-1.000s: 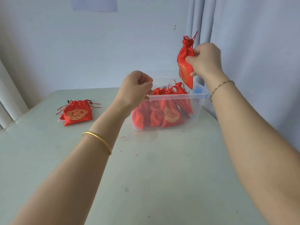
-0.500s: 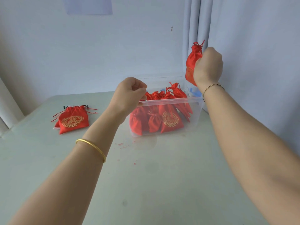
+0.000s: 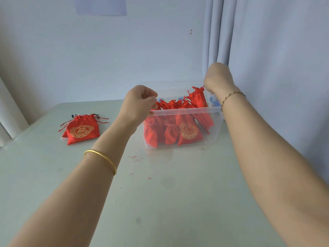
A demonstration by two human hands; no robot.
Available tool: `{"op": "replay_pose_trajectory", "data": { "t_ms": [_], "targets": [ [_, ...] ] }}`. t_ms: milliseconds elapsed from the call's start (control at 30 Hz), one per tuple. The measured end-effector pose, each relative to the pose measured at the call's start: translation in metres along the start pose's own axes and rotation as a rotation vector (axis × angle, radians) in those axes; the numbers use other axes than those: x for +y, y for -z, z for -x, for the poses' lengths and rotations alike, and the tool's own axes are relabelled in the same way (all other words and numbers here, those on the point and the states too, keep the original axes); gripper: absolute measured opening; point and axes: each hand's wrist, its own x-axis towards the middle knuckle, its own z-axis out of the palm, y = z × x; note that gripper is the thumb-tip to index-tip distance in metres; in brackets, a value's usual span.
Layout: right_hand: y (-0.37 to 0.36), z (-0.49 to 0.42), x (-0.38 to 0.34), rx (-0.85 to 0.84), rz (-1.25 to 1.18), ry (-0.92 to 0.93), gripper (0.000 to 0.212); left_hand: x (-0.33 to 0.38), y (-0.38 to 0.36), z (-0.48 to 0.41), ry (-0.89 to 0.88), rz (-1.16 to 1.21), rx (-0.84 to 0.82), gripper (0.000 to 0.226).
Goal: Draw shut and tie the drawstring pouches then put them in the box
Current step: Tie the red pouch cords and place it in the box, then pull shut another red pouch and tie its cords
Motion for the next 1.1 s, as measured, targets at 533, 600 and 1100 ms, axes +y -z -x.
{"op": "replay_pose_trajectory", "data": {
  "t_ms": [533,600,1100],
  "targets": [
    [-0.12,0.134,-0.103,-0.56,-0.501,0.325,0.029,-0.171,0.113,0.014,0.275,-0.979,0.113,0.039],
    [-0.128,0.135,-0.102,-0.571,-0.481,0.329,0.028,-0.182,0.12,0.011,0.246,-1.095,0.022,0.035],
    [-0.145,0.143,-0.078,-0.651,-0.477,0.201,0.025,-0.165,0.13,0.001,0.161,-1.222,-0.12,0.044]
  ]
}}
